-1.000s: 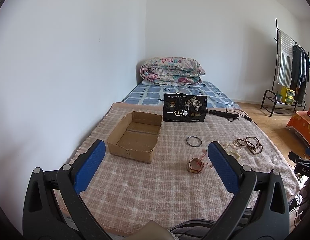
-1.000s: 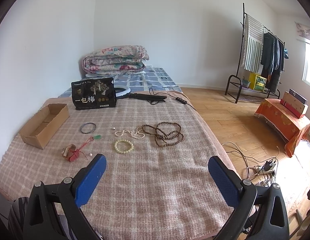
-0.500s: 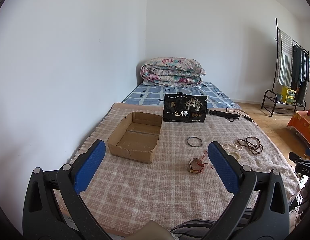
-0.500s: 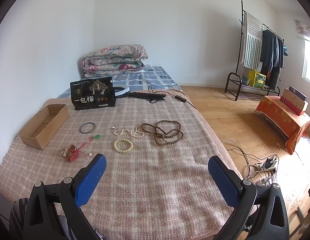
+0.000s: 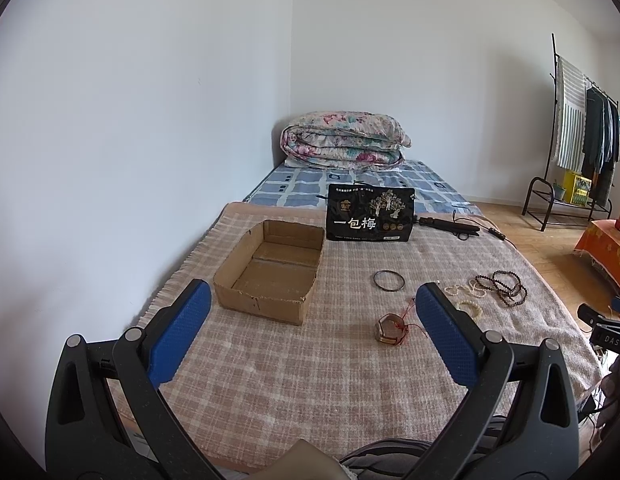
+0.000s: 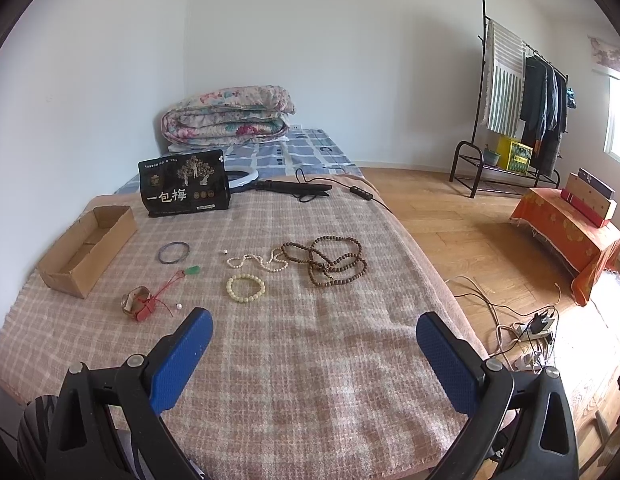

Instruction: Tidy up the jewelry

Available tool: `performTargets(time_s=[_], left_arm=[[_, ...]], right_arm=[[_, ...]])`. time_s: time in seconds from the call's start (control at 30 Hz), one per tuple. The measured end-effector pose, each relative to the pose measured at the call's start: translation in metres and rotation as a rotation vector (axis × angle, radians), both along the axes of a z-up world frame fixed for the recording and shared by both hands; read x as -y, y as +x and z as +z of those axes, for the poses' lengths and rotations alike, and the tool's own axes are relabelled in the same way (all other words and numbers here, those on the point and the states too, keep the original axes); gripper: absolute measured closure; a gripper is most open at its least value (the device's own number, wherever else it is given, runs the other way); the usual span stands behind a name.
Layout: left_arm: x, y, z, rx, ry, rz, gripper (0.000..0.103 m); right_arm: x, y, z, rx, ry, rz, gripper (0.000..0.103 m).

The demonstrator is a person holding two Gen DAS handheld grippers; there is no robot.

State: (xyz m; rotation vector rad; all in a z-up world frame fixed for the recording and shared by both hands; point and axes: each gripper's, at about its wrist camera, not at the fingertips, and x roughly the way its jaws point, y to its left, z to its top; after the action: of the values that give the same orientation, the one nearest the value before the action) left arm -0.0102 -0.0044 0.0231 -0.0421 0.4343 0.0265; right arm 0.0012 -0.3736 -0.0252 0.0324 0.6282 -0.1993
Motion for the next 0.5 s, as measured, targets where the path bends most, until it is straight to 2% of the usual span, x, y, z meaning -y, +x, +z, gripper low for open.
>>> performTargets(time_s=[0.23, 0.5], left_arm=[[0.0, 0.0, -0.001, -0.002, 0.0, 0.0, 0.0], [-0.002, 0.005, -0.016, -0.018, 0.0, 0.004, 0.0]], right_arm=[[0.0, 0.001, -0.001, -0.002, 0.001, 0.0, 0.0], [0.002, 0.006, -0.004, -0.011, 0.001, 0.0, 0.0]])
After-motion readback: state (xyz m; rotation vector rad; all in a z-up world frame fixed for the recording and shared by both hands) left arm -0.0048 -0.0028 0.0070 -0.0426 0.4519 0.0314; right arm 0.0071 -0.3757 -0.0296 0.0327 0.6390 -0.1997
